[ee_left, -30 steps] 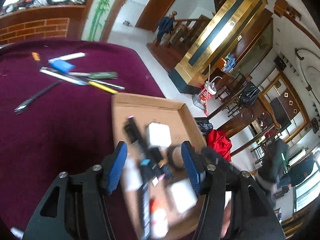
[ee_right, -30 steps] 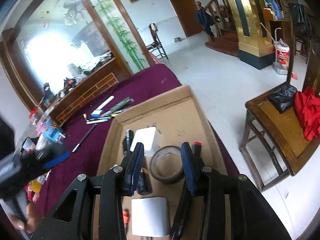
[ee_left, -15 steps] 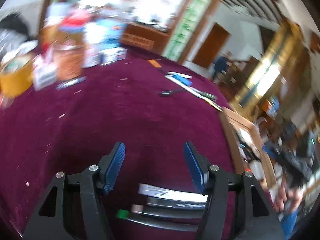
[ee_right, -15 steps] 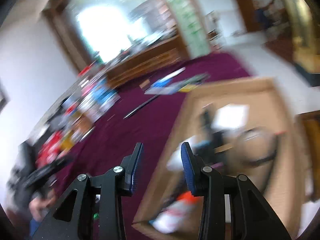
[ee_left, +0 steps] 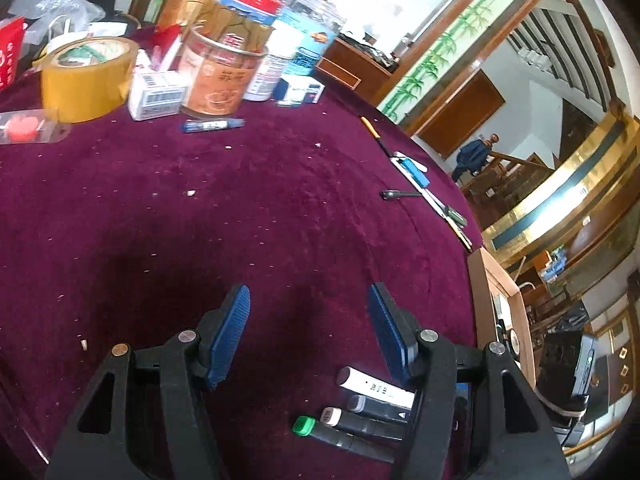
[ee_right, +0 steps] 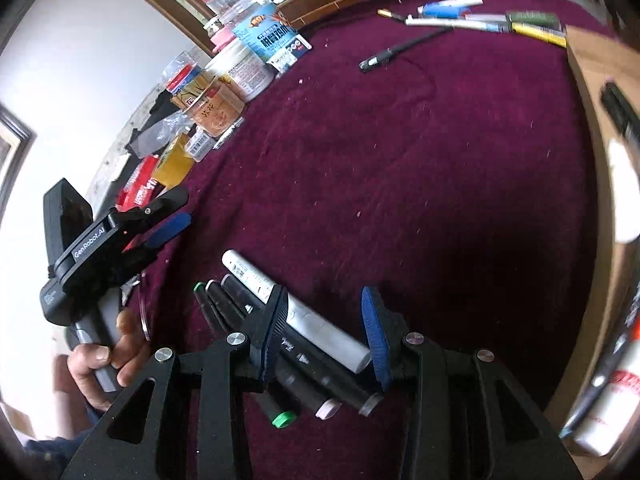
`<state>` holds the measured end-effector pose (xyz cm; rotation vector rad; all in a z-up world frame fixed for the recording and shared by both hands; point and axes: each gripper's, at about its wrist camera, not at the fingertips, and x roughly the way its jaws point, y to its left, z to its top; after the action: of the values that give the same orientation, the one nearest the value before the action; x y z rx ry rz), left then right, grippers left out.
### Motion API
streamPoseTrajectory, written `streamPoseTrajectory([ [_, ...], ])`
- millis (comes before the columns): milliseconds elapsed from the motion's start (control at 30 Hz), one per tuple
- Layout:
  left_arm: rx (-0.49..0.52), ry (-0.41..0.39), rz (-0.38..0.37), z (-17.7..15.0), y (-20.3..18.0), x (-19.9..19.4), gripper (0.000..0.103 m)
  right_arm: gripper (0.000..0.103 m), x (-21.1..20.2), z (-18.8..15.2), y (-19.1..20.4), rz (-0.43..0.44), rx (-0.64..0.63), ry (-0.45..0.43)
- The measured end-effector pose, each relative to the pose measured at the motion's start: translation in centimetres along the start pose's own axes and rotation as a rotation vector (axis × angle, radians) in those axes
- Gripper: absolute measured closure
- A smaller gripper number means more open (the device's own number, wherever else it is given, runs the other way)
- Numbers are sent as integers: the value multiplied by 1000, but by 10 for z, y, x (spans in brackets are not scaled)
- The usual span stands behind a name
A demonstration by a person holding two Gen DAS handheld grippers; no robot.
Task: Organize rigid objects
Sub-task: 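Grasp a bundle of black markers and a white paint marker with right tool, then grasp the three black markers with left tool while right tool keeps the white marker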
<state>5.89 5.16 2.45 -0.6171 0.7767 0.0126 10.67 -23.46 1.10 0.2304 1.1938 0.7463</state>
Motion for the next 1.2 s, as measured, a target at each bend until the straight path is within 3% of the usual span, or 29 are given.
streamPoseTrajectory([
  [133, -22, 2, -8, -2, 4, -7, 43, 67, 1, -21, 10, 58, 44, 11],
  [333, -32, -6, -8, 0, 6, -9, 43, 66, 8, -59, 57, 96, -37, 72],
  [533, -11, 11, 21, 0, 4, -3, 43, 67, -3, -41, 60, -174, -69, -50],
  [567, -4, 12, 27, 0, 3, -2, 43, 67, 1, -38, 60, -179, -58, -42],
  [633, 6, 7, 27, -1, 2, -3, 43, 83, 7, -38, 67, -171, -72, -31],
  [667, 11, 1, 27, -1, 1, -3, 43, 87, 12, -38, 69, -220, -81, -31],
  [833, 73, -44, 4, 1, -12, -10, 43, 87, 20, -43, 67, -234, -66, -48],
  [967, 155, -36, 7, -4, -28, -23, 43, 87, 14, -52, 71, -314, -96, -77],
  [1067, 208, 25, -34, -14, -27, -46, 43, 91, 1, -60, 66, -421, -122, -105],
  [1200, 307, 95, -35, -34, -26, -61, 43, 91, -19, -66, 48, -447, -98, -121],
])
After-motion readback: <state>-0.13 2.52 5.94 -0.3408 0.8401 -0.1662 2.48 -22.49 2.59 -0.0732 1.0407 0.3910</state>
